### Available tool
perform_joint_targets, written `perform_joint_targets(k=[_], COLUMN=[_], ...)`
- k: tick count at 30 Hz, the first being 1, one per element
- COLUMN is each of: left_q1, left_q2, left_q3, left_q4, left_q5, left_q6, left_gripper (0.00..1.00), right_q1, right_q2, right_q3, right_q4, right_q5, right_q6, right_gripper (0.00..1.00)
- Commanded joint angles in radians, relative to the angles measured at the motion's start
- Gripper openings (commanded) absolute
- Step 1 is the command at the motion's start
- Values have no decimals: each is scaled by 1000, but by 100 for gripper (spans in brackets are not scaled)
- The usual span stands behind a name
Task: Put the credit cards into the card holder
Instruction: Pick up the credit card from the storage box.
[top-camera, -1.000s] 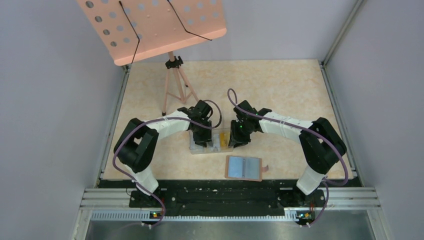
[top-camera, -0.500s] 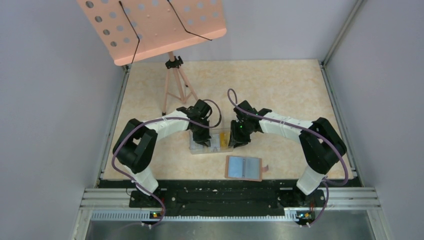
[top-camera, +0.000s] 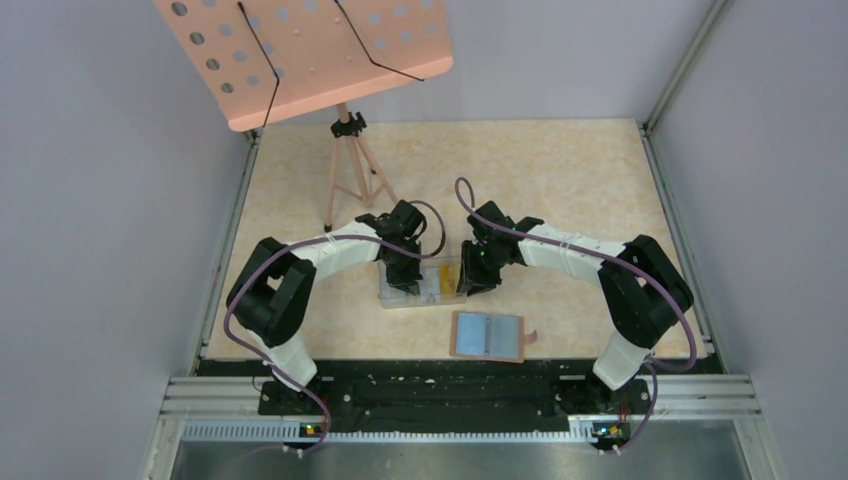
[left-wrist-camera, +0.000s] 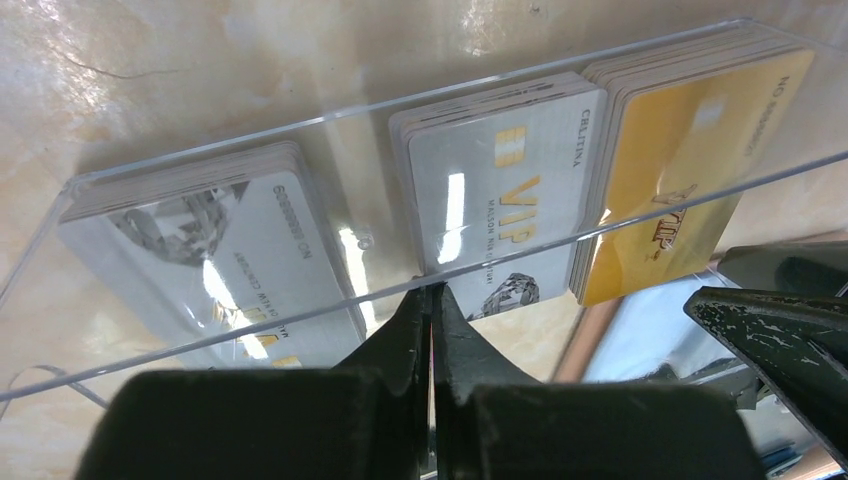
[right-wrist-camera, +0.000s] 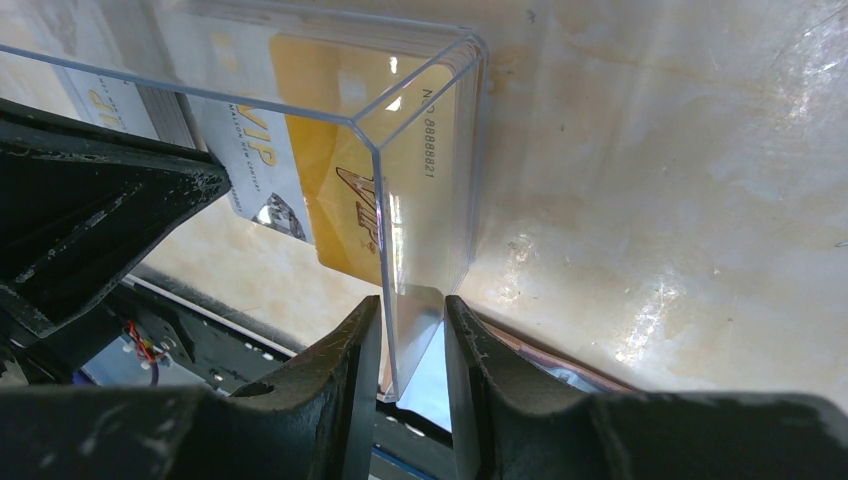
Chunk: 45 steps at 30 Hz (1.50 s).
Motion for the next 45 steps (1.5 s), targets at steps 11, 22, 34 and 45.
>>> perform_joint_targets(k=[11, 22, 34, 45], left_q1=[-18, -20, -20, -20], left_q2=[-78, -83, -79, -32], left_q3=[88, 104, 86, 81], left_q4=[2, 16, 91, 68], left_q5=[15, 61, 138, 119], left_q6=[-4, 2, -17, -21], left_gripper=[0, 5, 17, 16], right_q1=[15, 14, 14, 14], right_q2=[-37, -35, -35, -38], right_q3=[-2, -1, -4, 0], right_q4=[27, 27, 26, 20], right_q5=[-30, -31, -30, -26], right_q6=[3, 2, 0, -3], right_gripper=[30, 29, 30, 30])
